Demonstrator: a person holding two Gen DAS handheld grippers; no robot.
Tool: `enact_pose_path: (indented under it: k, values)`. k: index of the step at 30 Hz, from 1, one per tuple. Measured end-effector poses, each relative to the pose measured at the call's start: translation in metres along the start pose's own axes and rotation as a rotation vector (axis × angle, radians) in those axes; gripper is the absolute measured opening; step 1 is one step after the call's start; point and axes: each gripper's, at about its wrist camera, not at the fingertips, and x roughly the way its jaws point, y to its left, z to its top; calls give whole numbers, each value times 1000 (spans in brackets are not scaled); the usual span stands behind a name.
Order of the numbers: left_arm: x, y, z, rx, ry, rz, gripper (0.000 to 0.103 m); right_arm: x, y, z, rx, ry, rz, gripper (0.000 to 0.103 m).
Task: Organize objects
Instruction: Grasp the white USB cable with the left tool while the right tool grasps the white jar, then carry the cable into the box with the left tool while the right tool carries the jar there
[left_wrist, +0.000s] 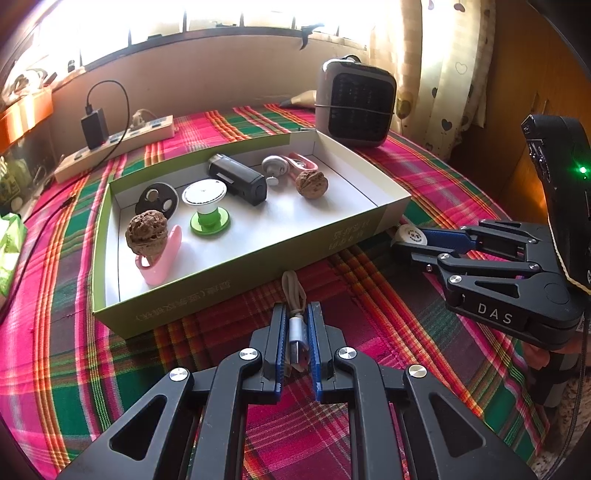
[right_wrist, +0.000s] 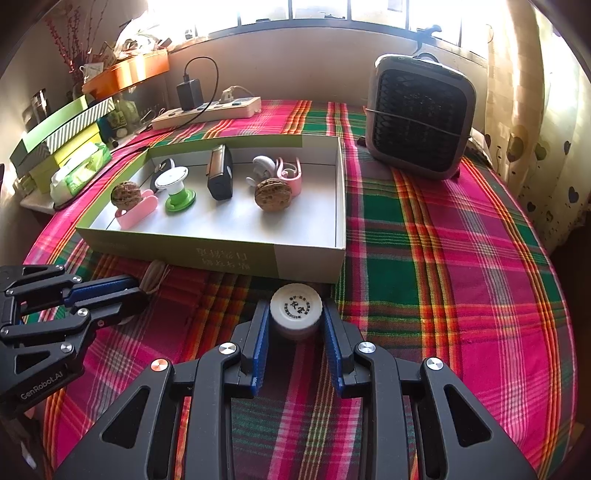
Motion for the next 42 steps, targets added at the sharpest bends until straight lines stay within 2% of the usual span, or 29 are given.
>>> enact_pose_path:
  k: [28, 42]
  values:
    - [-28, 4, 14, -26, -82, -1, 10, -25, 9, 9, -14, -73, 46, 29]
    - [-17, 13, 38, -48, -93, -6, 10, -17, 11, 34, -31, -87, 44, 29]
